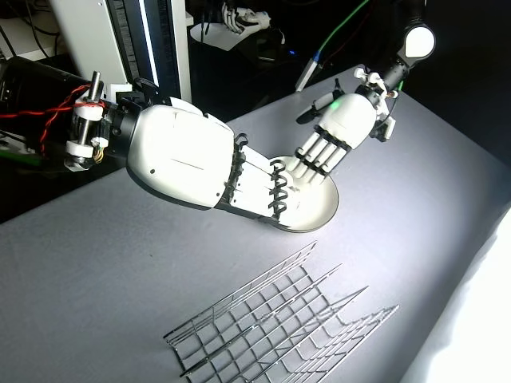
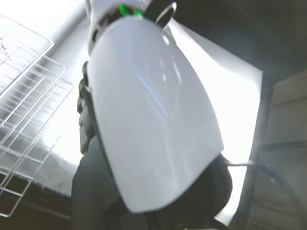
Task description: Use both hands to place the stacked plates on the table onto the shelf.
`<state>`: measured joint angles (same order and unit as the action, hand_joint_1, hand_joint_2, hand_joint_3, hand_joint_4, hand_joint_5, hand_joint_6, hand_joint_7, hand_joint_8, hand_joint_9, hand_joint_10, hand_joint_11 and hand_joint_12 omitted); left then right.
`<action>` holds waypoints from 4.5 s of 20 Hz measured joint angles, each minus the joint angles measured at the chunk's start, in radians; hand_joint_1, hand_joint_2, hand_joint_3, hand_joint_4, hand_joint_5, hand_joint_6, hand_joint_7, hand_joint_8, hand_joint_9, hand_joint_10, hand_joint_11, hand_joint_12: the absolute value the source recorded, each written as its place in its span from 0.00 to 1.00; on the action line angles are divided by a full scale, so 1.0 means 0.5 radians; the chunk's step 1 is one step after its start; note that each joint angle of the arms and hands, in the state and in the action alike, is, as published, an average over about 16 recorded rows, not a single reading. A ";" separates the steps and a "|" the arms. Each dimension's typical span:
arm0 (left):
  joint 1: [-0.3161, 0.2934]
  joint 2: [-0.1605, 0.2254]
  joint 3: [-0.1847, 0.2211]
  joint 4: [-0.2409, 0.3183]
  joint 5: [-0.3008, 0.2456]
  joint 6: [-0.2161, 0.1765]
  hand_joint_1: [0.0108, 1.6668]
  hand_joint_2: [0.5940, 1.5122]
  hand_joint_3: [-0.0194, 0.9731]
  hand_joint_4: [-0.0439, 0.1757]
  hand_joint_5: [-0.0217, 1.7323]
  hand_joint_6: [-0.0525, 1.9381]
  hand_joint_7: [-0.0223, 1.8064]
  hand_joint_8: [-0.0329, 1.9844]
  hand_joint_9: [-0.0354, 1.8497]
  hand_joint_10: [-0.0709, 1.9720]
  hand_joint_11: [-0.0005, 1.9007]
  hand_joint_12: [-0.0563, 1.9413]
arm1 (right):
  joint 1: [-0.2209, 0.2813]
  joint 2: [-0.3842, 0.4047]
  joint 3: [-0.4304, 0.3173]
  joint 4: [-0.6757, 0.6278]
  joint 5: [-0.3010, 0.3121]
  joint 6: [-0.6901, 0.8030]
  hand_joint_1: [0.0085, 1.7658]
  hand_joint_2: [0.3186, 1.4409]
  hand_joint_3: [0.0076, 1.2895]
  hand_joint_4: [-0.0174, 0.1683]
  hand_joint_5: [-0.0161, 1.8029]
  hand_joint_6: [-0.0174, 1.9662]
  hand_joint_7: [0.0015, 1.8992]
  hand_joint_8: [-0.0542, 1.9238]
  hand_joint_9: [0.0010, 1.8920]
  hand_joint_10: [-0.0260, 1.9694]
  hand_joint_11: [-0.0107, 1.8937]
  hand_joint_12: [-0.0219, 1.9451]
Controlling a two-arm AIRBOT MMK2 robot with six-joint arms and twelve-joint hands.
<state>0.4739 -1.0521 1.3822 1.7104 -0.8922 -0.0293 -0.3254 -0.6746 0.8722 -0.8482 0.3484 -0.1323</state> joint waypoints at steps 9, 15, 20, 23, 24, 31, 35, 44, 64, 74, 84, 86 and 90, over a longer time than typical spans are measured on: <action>0.059 -0.028 0.084 0.072 0.015 -0.004 0.01 0.51 0.04 0.16 0.01 0.02 0.02 0.02 0.03 0.04 0.01 0.03 | -0.015 0.002 0.000 -0.019 0.048 -0.006 0.01 0.83 0.00 0.08 0.11 0.02 0.09 0.04 0.07 0.02 0.02 0.05; 0.109 -0.056 0.075 0.062 0.038 0.009 0.00 0.52 0.04 0.15 0.01 0.01 0.01 0.01 0.02 0.04 0.01 0.03 | -0.023 0.003 0.000 -0.074 0.087 -0.011 0.01 0.83 0.00 0.08 0.11 0.02 0.09 0.04 0.08 0.02 0.02 0.08; 0.118 -0.117 0.044 0.045 0.071 0.025 0.00 0.51 0.04 0.15 0.00 0.01 0.01 0.01 0.02 0.04 0.01 0.03 | -0.027 0.004 0.001 -0.165 0.129 -0.021 0.01 0.83 0.00 0.08 0.11 0.02 0.09 0.04 0.07 0.02 0.01 0.09; 0.107 -0.167 0.027 0.041 0.094 0.033 0.00 0.51 0.04 0.14 0.00 0.01 0.01 0.01 0.02 0.04 0.01 0.03 | -0.029 0.004 0.002 -0.234 0.156 -0.028 0.01 0.83 0.00 0.08 0.11 0.02 0.09 0.04 0.07 0.02 0.01 0.09; 0.100 -0.185 0.022 0.041 0.102 0.035 0.00 0.51 0.04 0.14 0.00 0.01 0.01 0.01 0.02 0.04 0.01 0.03 | -0.029 0.004 0.002 -0.259 0.166 -0.030 0.01 0.83 0.00 0.09 0.11 0.02 0.09 0.04 0.07 0.02 0.01 0.09; 0.048 -0.317 0.006 0.059 0.139 0.043 0.00 0.51 0.04 0.14 0.00 0.01 0.01 0.01 0.02 0.04 0.01 0.03 | -0.031 0.004 0.005 -0.481 0.248 -0.043 0.02 0.82 0.00 0.11 0.10 0.02 0.08 0.04 0.06 0.02 0.01 0.08; 0.028 -0.373 0.008 0.080 0.132 0.045 0.00 0.51 0.04 0.15 0.00 0.01 0.01 0.01 0.02 0.03 0.01 0.02 | -0.032 0.004 0.008 -0.598 0.297 -0.045 0.08 0.79 0.00 0.12 0.09 0.02 0.06 0.04 0.05 0.02 0.01 0.07; 0.031 -0.413 0.041 0.083 0.057 0.020 0.00 0.51 0.04 0.17 0.00 0.01 0.01 0.00 0.02 0.03 0.01 0.02 | -0.038 0.004 0.016 -0.748 0.370 -0.044 0.29 0.69 0.01 0.12 0.04 0.02 0.02 0.04 0.02 0.02 0.01 0.02; 0.023 -0.297 0.111 0.058 0.001 -0.034 0.00 0.50 0.04 0.18 0.00 0.01 0.01 0.01 0.02 0.03 0.01 0.02 | -0.056 0.004 0.019 -0.751 0.377 -0.044 0.31 0.67 0.01 0.12 0.02 0.02 0.01 0.04 0.01 0.02 0.02 0.01; -0.027 -0.229 0.136 0.053 0.049 -0.043 0.00 0.51 0.04 0.17 0.00 0.01 0.01 0.02 0.03 0.04 0.01 0.03 | -0.056 0.005 0.019 -0.751 0.378 -0.044 0.31 0.68 0.01 0.12 0.02 0.02 0.01 0.04 0.01 0.02 0.02 0.01; -0.061 -0.198 0.144 0.077 0.018 -0.043 0.00 0.51 0.04 0.19 0.00 0.03 0.02 0.02 0.03 0.04 0.01 0.03 | -0.053 0.013 0.019 -0.751 0.379 -0.044 0.30 0.68 0.01 0.12 0.02 0.02 0.01 0.04 0.01 0.02 0.02 0.01; -0.075 -0.194 0.153 0.086 0.011 -0.043 0.00 0.51 0.04 0.20 0.01 0.03 0.02 0.02 0.03 0.04 0.01 0.03 | -0.051 0.015 0.019 -0.751 0.379 -0.044 0.30 0.68 0.01 0.12 0.02 0.02 0.01 0.04 0.01 0.02 0.02 0.01; -0.106 -0.189 0.178 0.126 -0.001 -0.042 0.00 0.51 0.04 0.20 0.01 0.03 0.02 0.02 0.03 0.04 0.01 0.03 | -0.047 0.019 0.019 -0.751 0.379 -0.044 0.30 0.68 0.00 0.12 0.02 0.02 0.01 0.04 0.01 0.02 0.02 0.01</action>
<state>0.4211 -1.1466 1.4712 1.7736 -0.8928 -0.0504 -0.3489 -0.6651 0.8818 -1.2236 0.5380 -0.1543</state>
